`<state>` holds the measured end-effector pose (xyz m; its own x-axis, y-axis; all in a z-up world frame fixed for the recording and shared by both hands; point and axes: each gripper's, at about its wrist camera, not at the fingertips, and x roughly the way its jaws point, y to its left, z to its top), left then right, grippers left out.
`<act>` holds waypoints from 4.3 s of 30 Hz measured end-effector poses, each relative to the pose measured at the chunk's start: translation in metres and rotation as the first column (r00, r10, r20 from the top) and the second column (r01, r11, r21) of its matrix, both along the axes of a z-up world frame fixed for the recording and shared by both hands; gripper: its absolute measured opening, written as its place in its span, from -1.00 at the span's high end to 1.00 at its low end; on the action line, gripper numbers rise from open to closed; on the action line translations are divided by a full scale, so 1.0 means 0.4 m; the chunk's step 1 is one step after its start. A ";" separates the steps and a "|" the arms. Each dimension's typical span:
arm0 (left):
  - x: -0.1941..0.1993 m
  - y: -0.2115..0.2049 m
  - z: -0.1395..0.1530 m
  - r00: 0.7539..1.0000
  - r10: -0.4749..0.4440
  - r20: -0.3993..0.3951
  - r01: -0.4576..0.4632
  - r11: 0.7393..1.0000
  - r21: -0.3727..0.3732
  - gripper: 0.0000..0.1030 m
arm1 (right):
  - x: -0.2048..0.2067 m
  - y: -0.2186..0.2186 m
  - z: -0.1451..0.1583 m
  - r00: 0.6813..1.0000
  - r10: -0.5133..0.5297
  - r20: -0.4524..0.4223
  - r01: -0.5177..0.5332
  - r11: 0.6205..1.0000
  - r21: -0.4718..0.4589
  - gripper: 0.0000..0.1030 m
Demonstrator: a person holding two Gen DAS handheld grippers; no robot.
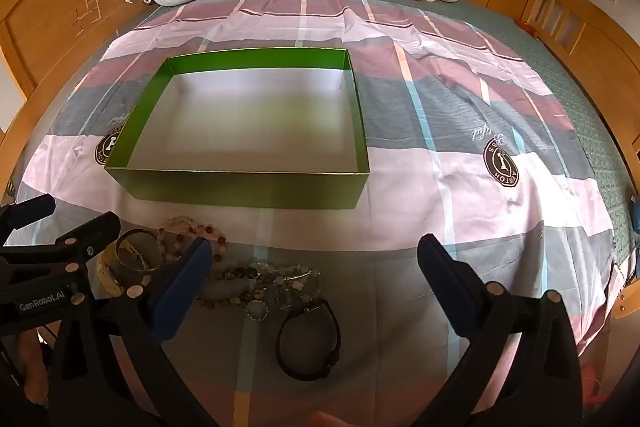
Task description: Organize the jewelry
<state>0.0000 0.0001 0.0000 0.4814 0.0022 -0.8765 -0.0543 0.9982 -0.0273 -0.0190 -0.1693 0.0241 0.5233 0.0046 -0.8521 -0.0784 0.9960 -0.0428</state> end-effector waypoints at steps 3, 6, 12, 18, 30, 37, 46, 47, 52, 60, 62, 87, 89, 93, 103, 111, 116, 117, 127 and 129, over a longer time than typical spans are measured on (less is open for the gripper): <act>0.000 -0.001 0.000 1.000 -0.001 -0.002 0.001 1.000 0.003 -0.96 | 0.000 0.000 0.000 1.000 -0.002 0.003 0.002 1.000 -0.002 -0.97; 0.000 0.000 0.000 1.000 -0.001 -0.003 0.001 1.000 -0.001 -0.96 | 0.001 0.002 -0.001 1.000 -0.002 0.002 0.002 1.000 -0.009 -0.97; -0.001 0.000 0.001 1.000 -0.002 -0.001 0.002 1.000 0.000 -0.96 | -0.002 0.007 -0.005 1.000 0.002 0.001 -0.002 1.000 -0.007 -0.97; 0.000 0.000 0.000 1.000 -0.002 -0.003 0.002 1.000 -0.001 -0.96 | -0.001 0.004 -0.001 1.000 0.001 0.001 -0.001 1.000 -0.007 -0.97; 0.000 0.000 0.000 1.000 -0.002 -0.004 0.002 1.000 0.000 -0.96 | -0.001 0.005 -0.005 1.000 0.002 0.001 -0.002 1.000 -0.006 -0.97; 0.000 0.000 0.000 1.000 -0.002 -0.005 0.002 1.000 0.000 -0.96 | -0.001 0.009 -0.006 1.000 0.002 0.000 -0.002 1.000 -0.007 -0.97; 0.000 -0.001 0.000 1.000 -0.002 -0.006 0.002 1.000 0.000 -0.96 | -0.004 0.008 -0.011 1.000 0.003 -0.005 -0.003 1.000 -0.007 -0.97; 0.000 -0.001 0.000 1.000 -0.002 -0.006 0.002 1.000 0.000 -0.96 | -0.003 0.008 -0.010 1.000 0.003 -0.005 -0.003 1.000 -0.007 -0.97; 0.000 -0.001 0.000 1.000 -0.001 -0.006 0.001 1.000 0.000 -0.96 | -0.003 0.009 -0.010 1.000 0.003 -0.005 -0.003 1.000 -0.008 -0.97; 0.000 -0.001 0.000 1.000 -0.001 -0.007 0.001 1.000 0.001 -0.96 | -0.002 0.009 -0.009 1.000 0.003 -0.006 -0.003 1.000 -0.009 -0.97; 0.000 -0.001 0.000 1.000 -0.001 -0.007 0.001 1.000 0.000 -0.96 | -0.001 0.009 -0.007 1.000 0.005 0.001 -0.005 1.000 -0.018 -0.97; 0.000 -0.001 0.000 1.000 -0.001 -0.010 0.001 1.000 0.003 -0.96 | -0.007 0.008 -0.002 1.000 0.005 0.001 -0.005 1.000 -0.022 -0.97; 0.000 -0.001 0.000 1.000 -0.002 -0.011 0.002 1.000 0.003 -0.96 | -0.006 0.008 -0.001 1.000 0.005 0.002 -0.005 1.000 -0.023 -0.97; -0.005 0.021 -0.024 1.000 -0.004 -0.019 0.004 1.000 0.027 -0.96 | -0.006 0.007 0.001 1.000 0.000 0.002 0.000 0.999 -0.036 -0.97; 0.020 0.193 -0.070 0.983 -0.008 -0.184 -0.026 0.982 -0.186 -0.49 | 0.036 -0.100 -0.113 0.963 -0.026 -0.268 0.031 0.999 0.016 -0.47; 0.024 0.172 -0.132 0.956 -0.053 -0.288 0.000 0.983 -0.182 -0.47 | 0.017 -0.060 -0.183 0.940 0.050 -0.339 -0.056 0.998 -0.008 -0.12; 0.035 0.141 -0.189 0.930 -0.060 -0.361 0.001 0.987 -0.162 0.04 | 0.027 -0.048 -0.202 0.933 0.046 -0.356 -0.061 0.998 -0.031 -0.12; 0.035 0.138 -0.198 0.924 -0.062 -0.377 0.000 0.987 -0.163 0.11 | 0.029 -0.051 -0.202 0.934 0.043 -0.355 -0.059 0.998 -0.033 -0.12; 0.043 0.157 -0.201 0.943 0.000 -0.332 -0.051 0.988 -0.143 0.66 | 0.037 -0.040 -0.216 0.932 0.045 -0.360 -0.070 0.996 -0.057 -0.12; 0.048 0.161 -0.201 0.948 0.020 -0.319 -0.065 0.989 -0.133 0.78 | 0.036 -0.031 -0.220 0.930 0.047 -0.366 -0.074 0.996 -0.058 -0.12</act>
<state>0.0191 0.0646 -0.0803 0.1817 -0.1173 -0.9763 -0.1253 0.9820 -0.1413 -0.0047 -0.1816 -0.0639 0.1783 -0.0395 -0.9832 -0.1617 0.9844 -0.0689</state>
